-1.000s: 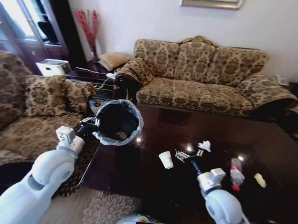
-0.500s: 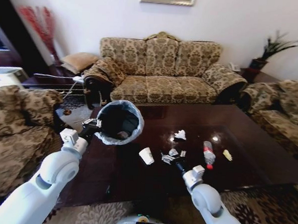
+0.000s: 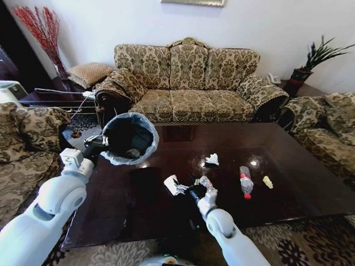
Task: Move to the front of the table and place the trash on the table into the trash bin.
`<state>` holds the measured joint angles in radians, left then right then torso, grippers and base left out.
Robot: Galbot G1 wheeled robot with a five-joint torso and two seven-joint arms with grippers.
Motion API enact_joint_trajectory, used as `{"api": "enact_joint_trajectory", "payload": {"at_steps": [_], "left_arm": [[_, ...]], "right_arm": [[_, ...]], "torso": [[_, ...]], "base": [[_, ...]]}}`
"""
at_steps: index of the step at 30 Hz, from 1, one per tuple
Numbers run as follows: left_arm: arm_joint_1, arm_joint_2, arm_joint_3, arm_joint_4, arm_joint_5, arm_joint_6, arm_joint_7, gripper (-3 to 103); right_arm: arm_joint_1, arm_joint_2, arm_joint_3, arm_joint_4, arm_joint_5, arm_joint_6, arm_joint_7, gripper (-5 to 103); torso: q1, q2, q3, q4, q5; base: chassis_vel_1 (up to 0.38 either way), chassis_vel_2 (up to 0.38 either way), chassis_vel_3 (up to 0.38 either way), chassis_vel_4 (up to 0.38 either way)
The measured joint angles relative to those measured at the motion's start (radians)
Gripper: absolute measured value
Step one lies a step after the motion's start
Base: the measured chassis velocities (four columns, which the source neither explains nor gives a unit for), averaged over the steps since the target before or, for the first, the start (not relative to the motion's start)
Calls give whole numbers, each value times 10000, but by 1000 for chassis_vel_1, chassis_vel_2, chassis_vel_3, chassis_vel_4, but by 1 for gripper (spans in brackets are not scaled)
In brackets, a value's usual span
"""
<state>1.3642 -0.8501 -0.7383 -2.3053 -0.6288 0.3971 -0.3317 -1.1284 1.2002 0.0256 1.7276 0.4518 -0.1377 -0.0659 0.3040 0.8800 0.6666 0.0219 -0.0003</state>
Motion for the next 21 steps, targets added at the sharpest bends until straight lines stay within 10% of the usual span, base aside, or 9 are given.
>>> {"api": "enact_joint_trajectory", "payload": {"at_steps": [7,21], "left_arm": [[-24,-1,114,80,-28,7,3,1],[-113,68,181,145,-58,-17,-3,1]], "right_arm": [[-10,221,-148,-312,115,-269,-65,100],[9,417,-129,-738,146,-299,-353,47]], "torso": [[-1,0,-1,-5,1],[-1,1,-2,-2,3]], "base": [[0,0,0,0],[0,0,0,0]]}}
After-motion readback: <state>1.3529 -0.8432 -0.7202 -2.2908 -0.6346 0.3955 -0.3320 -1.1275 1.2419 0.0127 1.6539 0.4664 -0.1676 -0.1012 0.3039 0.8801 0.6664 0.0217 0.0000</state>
